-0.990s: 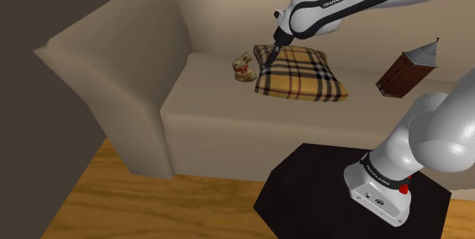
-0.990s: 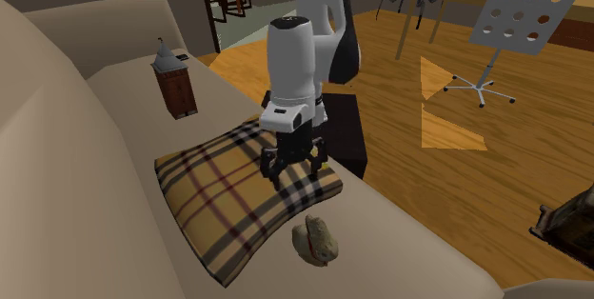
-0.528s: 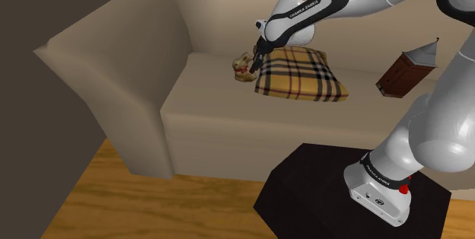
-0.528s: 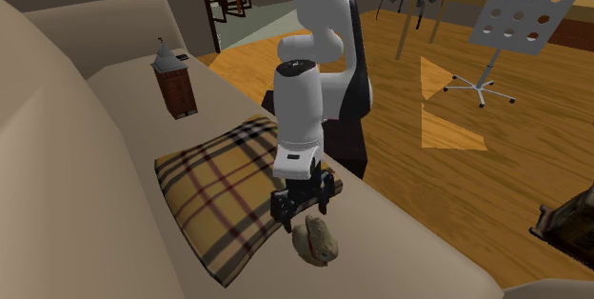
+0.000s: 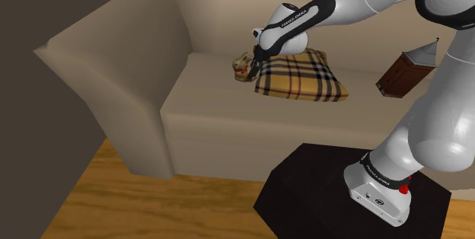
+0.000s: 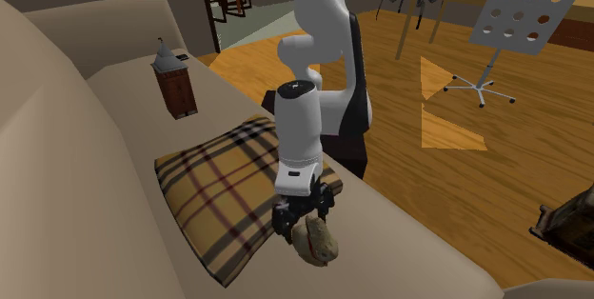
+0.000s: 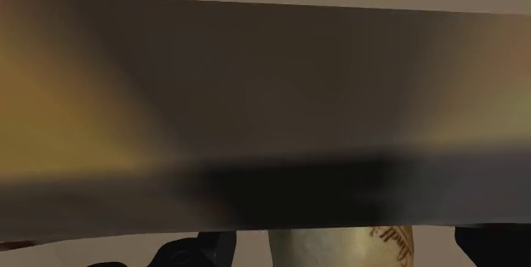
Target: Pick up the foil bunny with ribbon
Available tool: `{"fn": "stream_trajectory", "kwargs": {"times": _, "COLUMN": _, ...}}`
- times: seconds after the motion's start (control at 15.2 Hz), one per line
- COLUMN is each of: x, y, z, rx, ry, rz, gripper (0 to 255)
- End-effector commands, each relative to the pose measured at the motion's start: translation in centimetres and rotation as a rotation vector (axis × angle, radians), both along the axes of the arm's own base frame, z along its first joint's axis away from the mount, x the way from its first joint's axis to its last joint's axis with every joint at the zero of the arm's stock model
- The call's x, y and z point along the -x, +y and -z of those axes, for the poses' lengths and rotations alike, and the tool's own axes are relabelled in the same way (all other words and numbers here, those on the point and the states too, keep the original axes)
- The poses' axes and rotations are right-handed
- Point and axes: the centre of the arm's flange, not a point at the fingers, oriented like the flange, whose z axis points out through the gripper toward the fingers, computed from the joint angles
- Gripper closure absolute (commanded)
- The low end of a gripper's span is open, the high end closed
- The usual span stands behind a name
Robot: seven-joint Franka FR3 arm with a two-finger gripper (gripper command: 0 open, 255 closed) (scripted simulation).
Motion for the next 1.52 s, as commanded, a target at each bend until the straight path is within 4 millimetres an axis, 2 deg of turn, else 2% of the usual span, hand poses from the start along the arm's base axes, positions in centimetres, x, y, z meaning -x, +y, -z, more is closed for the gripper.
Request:
{"fn": "stream_trajectory", "kwargs": {"times": 0.0, "x": 0.0, "y": 0.0, "z": 0.3, "rx": 0.000, "ry": 0.000, "rz": 0.000, "gripper": 255}}
{"fn": "stream_trajectory", "kwargs": {"times": 0.59, "x": 0.1, "y": -0.1, "z": 0.3, "rx": 0.000, "ry": 0.000, "rz": 0.000, "gripper": 255}}
{"fn": "stream_trajectory", "kwargs": {"times": 1.45, "x": 0.1, "y": -0.1, "z": -6.6, "rx": 0.000, "ry": 0.000, "rz": 0.000, "gripper": 255}}
